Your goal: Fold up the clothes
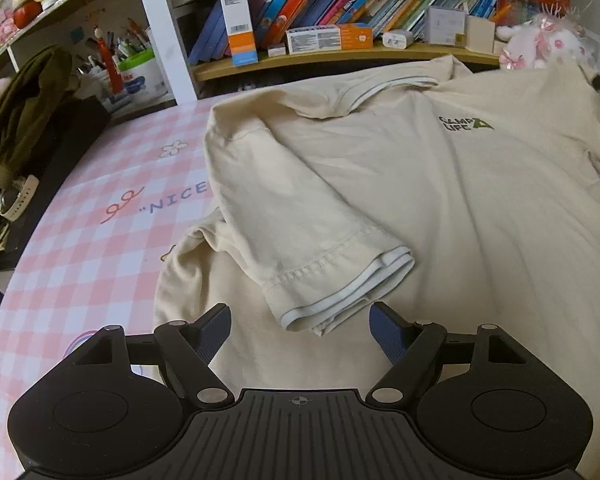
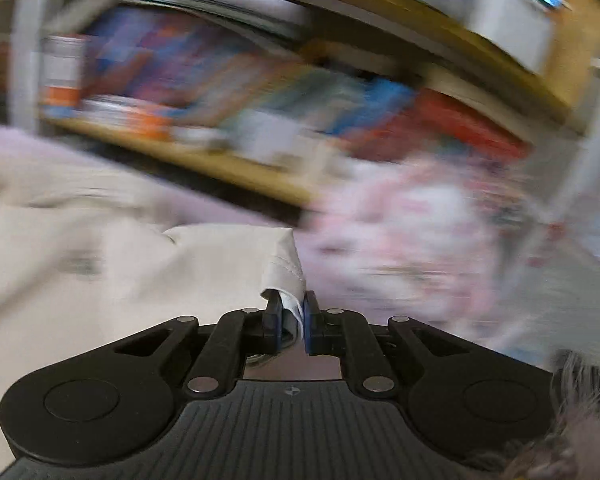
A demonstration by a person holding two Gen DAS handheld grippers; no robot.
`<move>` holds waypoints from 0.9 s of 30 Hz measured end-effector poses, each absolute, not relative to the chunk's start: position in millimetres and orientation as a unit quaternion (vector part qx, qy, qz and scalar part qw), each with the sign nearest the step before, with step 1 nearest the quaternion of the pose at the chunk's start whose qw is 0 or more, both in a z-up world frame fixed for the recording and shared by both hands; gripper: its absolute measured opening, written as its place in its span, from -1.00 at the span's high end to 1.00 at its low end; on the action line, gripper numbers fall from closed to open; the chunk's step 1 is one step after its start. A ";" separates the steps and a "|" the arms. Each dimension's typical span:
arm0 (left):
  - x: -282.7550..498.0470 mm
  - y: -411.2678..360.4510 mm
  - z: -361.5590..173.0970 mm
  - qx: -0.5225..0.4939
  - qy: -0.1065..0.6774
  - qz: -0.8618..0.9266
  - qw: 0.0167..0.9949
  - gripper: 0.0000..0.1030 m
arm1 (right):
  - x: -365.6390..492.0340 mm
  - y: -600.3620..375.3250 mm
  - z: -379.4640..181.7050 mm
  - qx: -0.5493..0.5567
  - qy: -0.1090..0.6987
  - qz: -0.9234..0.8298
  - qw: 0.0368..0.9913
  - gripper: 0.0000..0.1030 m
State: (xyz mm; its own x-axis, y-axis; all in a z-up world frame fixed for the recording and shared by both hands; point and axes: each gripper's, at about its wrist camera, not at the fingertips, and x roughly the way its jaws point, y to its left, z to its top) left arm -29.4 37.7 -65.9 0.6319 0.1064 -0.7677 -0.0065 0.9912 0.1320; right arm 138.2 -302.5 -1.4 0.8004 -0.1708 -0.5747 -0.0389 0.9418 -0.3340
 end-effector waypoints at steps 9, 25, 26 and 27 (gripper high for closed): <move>-25.1 41.1 -59.1 0.010 0.432 0.063 0.900 -0.52 | 196.8 -366.3 -55.9 -0.156 0.400 -0.080 0.900 0.83; -10.7 76.5 -75.1 -0.183 0.422 0.069 0.885 0.18 | 188.8 -363.5 -70.7 -0.152 0.404 -0.133 0.892 0.64; -9.9 76.8 -75.4 -0.186 0.421 0.067 0.885 0.28 | 185.1 -362.6 -66.6 -0.148 0.397 -0.129 0.896 0.49; -9.7 77.6 -75.5 -0.188 0.419 0.065 0.886 0.51 | 181.1 -361.5 -62.0 -0.143 0.390 -0.125 0.901 0.43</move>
